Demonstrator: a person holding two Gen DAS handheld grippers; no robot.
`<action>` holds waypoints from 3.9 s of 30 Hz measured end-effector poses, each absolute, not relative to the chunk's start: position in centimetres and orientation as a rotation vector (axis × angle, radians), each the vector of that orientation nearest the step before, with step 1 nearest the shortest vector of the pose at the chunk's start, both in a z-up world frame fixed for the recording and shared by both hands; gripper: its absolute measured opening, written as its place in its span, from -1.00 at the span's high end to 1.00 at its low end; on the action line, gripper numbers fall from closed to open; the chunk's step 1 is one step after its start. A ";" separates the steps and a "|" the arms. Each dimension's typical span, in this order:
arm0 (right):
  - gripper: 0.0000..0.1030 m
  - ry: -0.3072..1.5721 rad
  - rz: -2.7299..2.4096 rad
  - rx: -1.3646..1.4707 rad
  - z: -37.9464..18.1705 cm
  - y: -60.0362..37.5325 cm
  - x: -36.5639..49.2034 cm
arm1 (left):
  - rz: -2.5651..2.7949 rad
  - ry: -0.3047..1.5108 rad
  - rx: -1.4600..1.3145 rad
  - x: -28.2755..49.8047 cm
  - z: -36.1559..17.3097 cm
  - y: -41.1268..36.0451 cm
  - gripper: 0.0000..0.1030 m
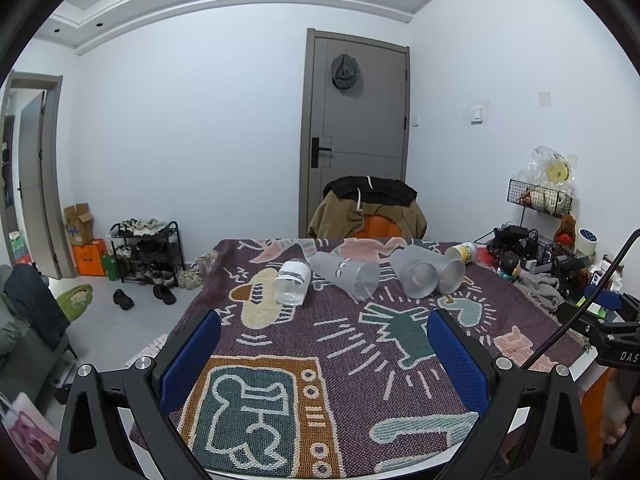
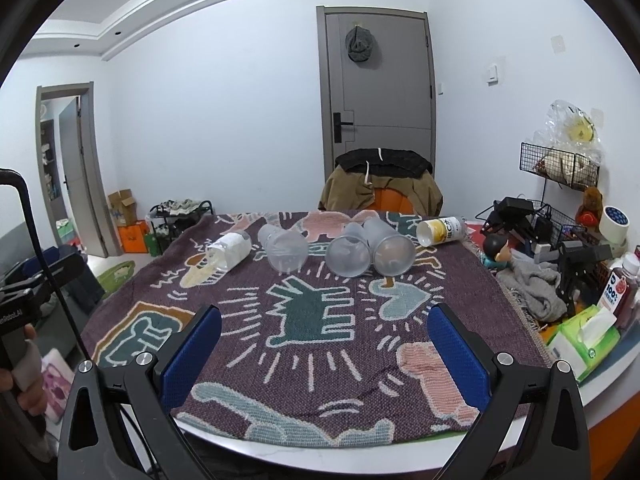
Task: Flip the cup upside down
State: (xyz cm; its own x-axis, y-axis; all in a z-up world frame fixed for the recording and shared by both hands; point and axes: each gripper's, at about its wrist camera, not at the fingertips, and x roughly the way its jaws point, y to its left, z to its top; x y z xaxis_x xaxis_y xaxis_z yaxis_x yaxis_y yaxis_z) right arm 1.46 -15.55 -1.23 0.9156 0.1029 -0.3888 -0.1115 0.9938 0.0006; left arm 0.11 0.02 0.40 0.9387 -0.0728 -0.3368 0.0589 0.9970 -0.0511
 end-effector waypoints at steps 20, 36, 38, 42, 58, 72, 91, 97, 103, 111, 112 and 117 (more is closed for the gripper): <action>-1.00 0.415 0.107 -0.026 -1.2 -15.5 1.9 | -0.093 0.350 -0.026 0.2 -0.1 -0.6 -1.00; -1.00 0.422 0.096 -0.032 -1.4 -15.6 2.0 | -0.089 0.364 -0.034 0.5 -0.2 -0.6 -1.00; -1.00 0.423 0.094 -0.030 -1.5 -15.7 2.1 | -0.087 0.365 -0.031 0.6 -0.3 -0.6 -1.00; -1.00 0.430 0.089 -0.025 -1.6 -15.8 2.2 | -0.085 0.366 -0.031 0.5 -0.5 -0.6 -1.00; -1.00 0.438 0.082 -0.034 -1.3 -15.7 3.4 | -0.081 0.387 -0.039 2.0 -0.7 -0.3 -1.00; -1.00 0.427 0.068 -0.141 3.5 -15.9 9.0 | -0.053 0.391 -0.004 6.6 1.5 0.7 -1.00; -0.99 0.591 0.058 -0.096 3.1 -20.2 21.8 | -0.033 0.500 -0.037 15.4 1.7 2.8 -1.00; -0.99 0.687 0.067 -0.112 2.1 -20.9 26.8 | -0.011 0.556 -0.034 18.4 0.2 3.4 -1.00; -0.99 0.775 0.051 -0.112 0.7 -22.7 31.2 | 0.004 0.626 -0.015 22.0 -1.1 3.5 -1.00; -0.72 0.901 0.041 -0.078 -1.7 -24.9 36.8 | -0.009 0.696 -0.009 26.8 -2.7 3.0 -1.00; -0.70 0.915 0.042 -0.078 -2.0 -25.1 37.4 | -0.013 0.704 -0.014 27.1 -2.9 2.9 -1.00; -0.56 0.979 0.053 -0.056 -3.7 -25.4 40.2 | -0.008 0.749 -0.002 28.7 -4.1 2.6 -1.00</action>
State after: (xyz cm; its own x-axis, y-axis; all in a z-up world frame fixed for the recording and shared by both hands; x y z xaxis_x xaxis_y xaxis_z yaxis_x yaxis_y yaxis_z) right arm 40.24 -25.43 -3.67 0.5565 0.0194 -0.8306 -0.0699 0.9973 -0.0235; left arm 28.74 2.61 -4.13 0.7325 -0.0085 -0.6808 0.0068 1.0000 -0.0051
